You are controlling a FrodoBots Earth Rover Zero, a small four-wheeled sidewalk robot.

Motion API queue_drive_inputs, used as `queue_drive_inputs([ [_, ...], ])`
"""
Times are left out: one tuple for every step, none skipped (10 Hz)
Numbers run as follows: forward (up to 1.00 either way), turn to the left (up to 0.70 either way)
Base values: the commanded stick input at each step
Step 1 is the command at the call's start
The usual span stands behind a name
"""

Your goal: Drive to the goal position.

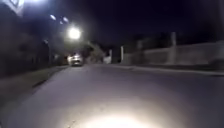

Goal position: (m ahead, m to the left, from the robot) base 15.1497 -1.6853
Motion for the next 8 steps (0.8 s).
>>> queue_drive_inputs([
  [1.0, 0.0],
  [1.0, 0.0],
  [1.0, 0.0],
  [1.0, 0.0],
  [1.0, 0.0],
  [1.0, 0.0],
  [1.0, 0.0],
  [1.0, 0.0],
])
